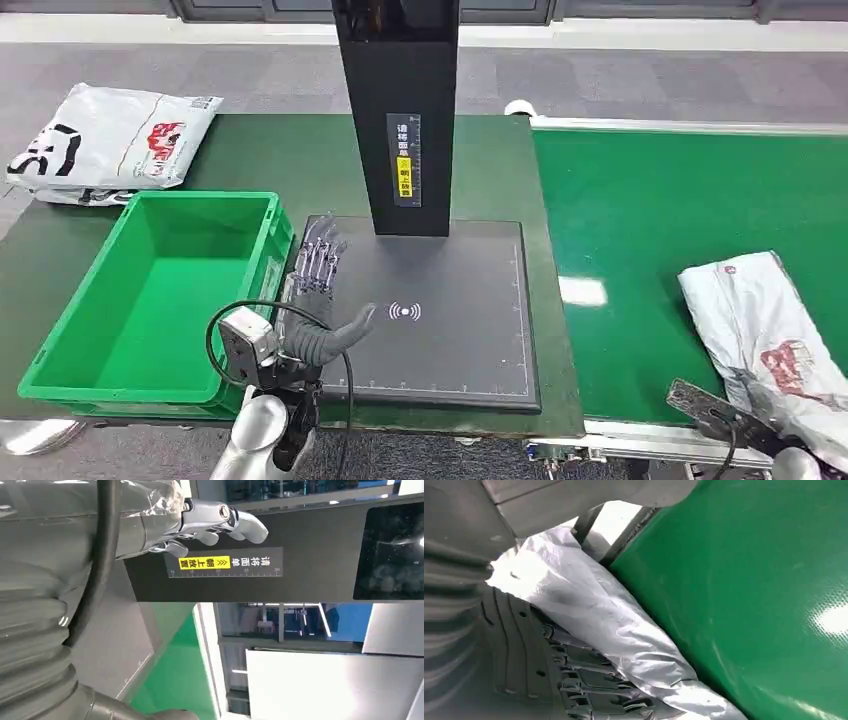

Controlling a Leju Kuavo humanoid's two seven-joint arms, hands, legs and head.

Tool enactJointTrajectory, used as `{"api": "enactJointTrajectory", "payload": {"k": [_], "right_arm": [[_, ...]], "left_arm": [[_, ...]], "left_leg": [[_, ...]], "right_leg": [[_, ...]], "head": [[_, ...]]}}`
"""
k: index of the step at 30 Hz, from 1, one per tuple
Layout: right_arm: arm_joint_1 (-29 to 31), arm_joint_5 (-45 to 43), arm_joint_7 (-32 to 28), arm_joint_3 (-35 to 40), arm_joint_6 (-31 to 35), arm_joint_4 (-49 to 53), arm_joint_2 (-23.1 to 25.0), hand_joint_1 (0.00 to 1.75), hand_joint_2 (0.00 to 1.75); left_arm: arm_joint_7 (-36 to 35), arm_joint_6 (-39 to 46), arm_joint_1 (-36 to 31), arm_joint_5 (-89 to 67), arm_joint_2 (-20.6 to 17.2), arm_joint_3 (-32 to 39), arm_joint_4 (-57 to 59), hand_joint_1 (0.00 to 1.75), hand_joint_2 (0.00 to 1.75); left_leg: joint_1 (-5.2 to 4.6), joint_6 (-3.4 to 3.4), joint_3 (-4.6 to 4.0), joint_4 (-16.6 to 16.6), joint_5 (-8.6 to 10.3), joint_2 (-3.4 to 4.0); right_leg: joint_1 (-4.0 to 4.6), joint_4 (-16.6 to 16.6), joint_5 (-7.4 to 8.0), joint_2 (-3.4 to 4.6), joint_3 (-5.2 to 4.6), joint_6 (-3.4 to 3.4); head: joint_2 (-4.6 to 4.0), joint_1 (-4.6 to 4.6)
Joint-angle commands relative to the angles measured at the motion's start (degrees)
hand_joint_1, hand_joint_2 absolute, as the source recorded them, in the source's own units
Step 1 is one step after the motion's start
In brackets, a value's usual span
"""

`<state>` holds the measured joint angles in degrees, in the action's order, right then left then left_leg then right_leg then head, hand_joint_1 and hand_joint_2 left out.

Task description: Moved the parcel from conveyor to table for the left to box.

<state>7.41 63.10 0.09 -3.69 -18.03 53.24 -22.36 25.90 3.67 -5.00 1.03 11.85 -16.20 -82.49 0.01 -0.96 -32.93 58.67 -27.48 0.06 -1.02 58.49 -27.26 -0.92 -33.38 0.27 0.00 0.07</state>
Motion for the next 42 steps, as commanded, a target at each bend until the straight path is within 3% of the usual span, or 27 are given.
{"api": "enactJointTrajectory", "payload": {"k": [1, 8, 9, 10, 23, 32, 35, 37, 42], "right_arm": [[1.17, 3.65, 1.67, 12.47, -0.31, -7.6, -0.18, 0.0, 1.75], [0.8, 5.58, 3.33, 14.35, 0.58, -8.88, -1.66, 0.0, 1.75], [0.96, 5.58, 3.31, 14.31, 0.82, -9.12, -2.01, 0.19, 1.75], [1.24, 5.72, 3.58, 14.22, 1.34, -9.82, -2.1, 1.75, 1.75], [2.48, 6.56, 8.21, 12.59, 3.94, -9.1, 0.68, 1.75, 1.75], [4.2, 7.47, 8.39, 12.03, 4.71, -9.82, -0.17, 1.75, 1.75], [7.83, 8.55, 9.45, 11.98, 7.14, -13.31, 0.87, 1.75, 1.75], [11.68, 8.04, 10.93, 10.05, 12.37, -17.1, 3.33, 1.75, 1.75], [13.17, 8.21, 11.15, 10.17, 12.37, -18.39, 4.13, 1.75, 1.75]], "left_arm": [[-0.15, 0.5, -1.81, 0.62, -1.22, 1.18, 2.71, 0.0, 1.75], [-0.16, 0.56, -1.98, 0.65, -1.0, 1.57, 2.9, 0.0, 1.75], [-0.14, 0.65, -1.93, 0.92, -0.92, 1.9, 2.81, 0.0, 1.75], [-0.12, 0.69, -1.65, 1.03, -0.91, 2.24, 2.38, 0.0, 1.75], [-1.14, 0.28, -1.42, 2.62, -0.69, 4.61, 1.7, 0.0, 1.75], [-1.11, 0.16, -1.0, 3.49, -0.82, 5.62, 1.52, 0.0, 1.75], [-0.97, 0.35, 0.14, 3.77, -0.78, 6.17, 0.47, 0.0, 1.75], [-0.79, 0.56, 1.68, 3.94, -0.64, 6.63, -0.9, 0.0, 1.75], [-0.82, 0.59, 2.3, 3.91, -0.64, 6.68, -1.62, 0.0, 1.75]], "left_leg": [[0.16, -0.02, 0.14, -0.19, 0.1, 0.03], [0.15, 0.07, 0.33, -0.27, 0.17, 0.09], [0.15, 0.09, 0.36, -0.26, 0.16, 0.06], [0.08, 0.14, 0.5, -0.01, -0.05, 0.12], [0.23, 0.39, 0.7, 0.13, -0.16, 0.05], [0.2, 0.41, 0.6, 0.07, -0.18, 0.07], [0.2, 0.42, 0.55, 0.04, -0.16, 0.14], [0.18, 0.43, 0.51, 0.04, -0.19, 0.32], [0.18, 0.43, 0.45, 0.18, -0.27, 0.29]], "right_leg": [[0.17, -0.35, 0.18, 0.11, 0.22, -0.06], [0.2, -0.53, 0.3, 0.17, 0.4, -0.02], [0.22, -0.52, 0.29, 0.15, 0.44, -0.01], [0.15, -0.23, 0.07, 0.16, 0.52, 0.04], [0.14, -0.36, 0.03, 0.07, 0.98, 0.33], [0.11, -0.39, 0.02, 0.14, 0.87, 0.36], [0.11, -0.43, 0.07, 0.23, 0.78, 0.36], [0.09, -0.41, 0.1, 0.41, 0.72, 0.36], [0.08, -0.28, 0.0, 0.35, 0.69, 0.41]], "head": [[0.0, 0.0], [0.0, 0.0], [0.0, 0.0], [0.0, -0.02], [0.0, 0.0], [0.0, 0.0], [0.0, 0.0], [0.0, 0.0], [0.0, 0.0]]}}
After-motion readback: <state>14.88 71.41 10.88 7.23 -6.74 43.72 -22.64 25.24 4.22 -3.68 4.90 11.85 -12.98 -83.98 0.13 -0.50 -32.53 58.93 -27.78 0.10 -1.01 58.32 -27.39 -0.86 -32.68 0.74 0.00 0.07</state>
